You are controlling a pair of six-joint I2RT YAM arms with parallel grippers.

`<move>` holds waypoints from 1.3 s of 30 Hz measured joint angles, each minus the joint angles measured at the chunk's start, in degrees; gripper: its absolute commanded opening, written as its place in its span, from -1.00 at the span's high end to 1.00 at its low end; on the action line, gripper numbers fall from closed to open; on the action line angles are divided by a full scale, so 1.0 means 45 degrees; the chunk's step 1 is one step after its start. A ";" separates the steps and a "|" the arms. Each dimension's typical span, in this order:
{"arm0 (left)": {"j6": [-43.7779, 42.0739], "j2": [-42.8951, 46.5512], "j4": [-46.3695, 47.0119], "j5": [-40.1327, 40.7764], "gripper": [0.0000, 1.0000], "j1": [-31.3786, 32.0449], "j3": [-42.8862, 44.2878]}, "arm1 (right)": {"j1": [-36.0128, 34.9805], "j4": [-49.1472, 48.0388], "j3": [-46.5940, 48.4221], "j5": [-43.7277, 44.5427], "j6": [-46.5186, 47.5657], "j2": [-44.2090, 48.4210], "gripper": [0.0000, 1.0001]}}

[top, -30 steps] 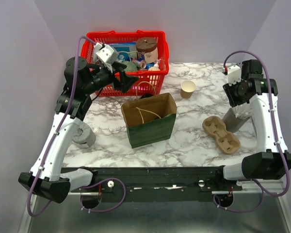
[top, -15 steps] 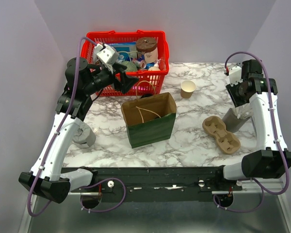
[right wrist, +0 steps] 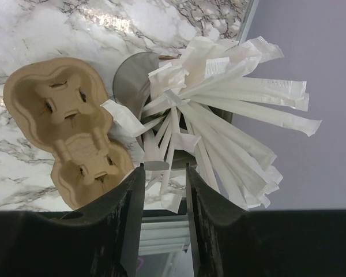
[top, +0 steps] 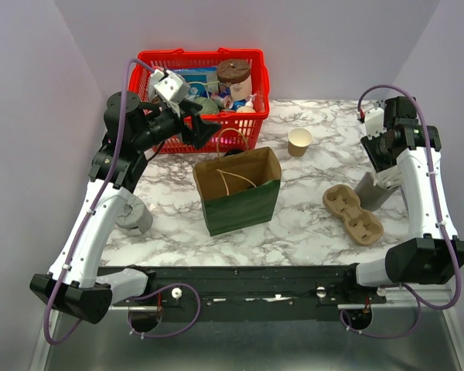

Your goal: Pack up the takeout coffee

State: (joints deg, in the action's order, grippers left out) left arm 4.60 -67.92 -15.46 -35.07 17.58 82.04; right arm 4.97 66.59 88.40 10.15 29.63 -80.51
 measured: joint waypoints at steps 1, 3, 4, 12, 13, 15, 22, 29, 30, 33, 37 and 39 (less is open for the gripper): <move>0.0000 0.0000 0.0000 0.0000 -0.68 0.0000 0.0000 | 0.0000 0.0000 -0.0005 -0.0005 0.0005 0.0010 0.20; 0.0000 0.0000 0.0019 -0.0005 -0.68 0.0000 -0.0029 | 0.0000 0.0000 -0.0015 -0.0010 0.0010 0.0029 0.20; 0.0000 0.0000 0.0029 -0.0010 -0.68 0.0000 -0.0053 | 0.0000 0.0005 -0.0019 -0.0015 0.0015 0.0034 0.20; 0.0005 0.0000 0.0053 -0.0015 -0.68 0.0000 -0.0170 | 0.0005 -0.0005 -0.0019 -0.0408 0.0097 0.0049 0.22; 0.0005 0.0000 0.0053 -0.0015 -0.68 0.0000 -0.0180 | 0.0005 -0.0005 -0.0019 -0.0495 0.0097 0.0044 0.23; 0.0005 0.0000 0.0063 -0.0015 -0.68 0.0000 -0.0185 | 0.0005 -0.0005 -0.0015 -0.0656 0.0097 0.0010 0.28; 0.0068 0.0000 0.0097 -0.0015 -0.68 0.0000 -0.0248 | 0.0005 0.0000 0.0083 -0.0962 0.0121 -0.0185 0.73; 0.0199 0.0000 0.0155 -0.0024 -0.68 0.0000 -0.0287 | 0.0005 0.0180 0.0845 -0.1044 0.0092 -0.0209 0.99; 0.0204 -0.0010 0.0170 -0.0029 -0.68 0.0000 -0.0287 | 0.0005 0.0306 0.1447 -0.1049 0.0083 -0.0223 0.99; 0.0223 -0.0073 0.0180 -0.0049 -0.68 0.0000 -0.0272 | 0.0005 0.0495 0.3589 -0.1098 0.0010 -0.0359 0.99; 0.0223 -0.0418 0.0165 -0.0092 -0.68 0.0000 -0.0044 | 0.0005 0.0850 0.7344 -0.1627 -0.0253 -0.0792 0.99; 0.0214 -0.0753 0.0087 -0.0097 -0.68 0.0000 0.0257 | 0.0005 0.0869 0.9160 -0.2448 -0.0359 -0.1001 0.99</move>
State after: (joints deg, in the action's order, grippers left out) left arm 5.56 -71.31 -15.07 -35.51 17.58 83.20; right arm 4.99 70.50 129.62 -0.86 28.01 -85.01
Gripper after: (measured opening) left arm 0.842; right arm 0.009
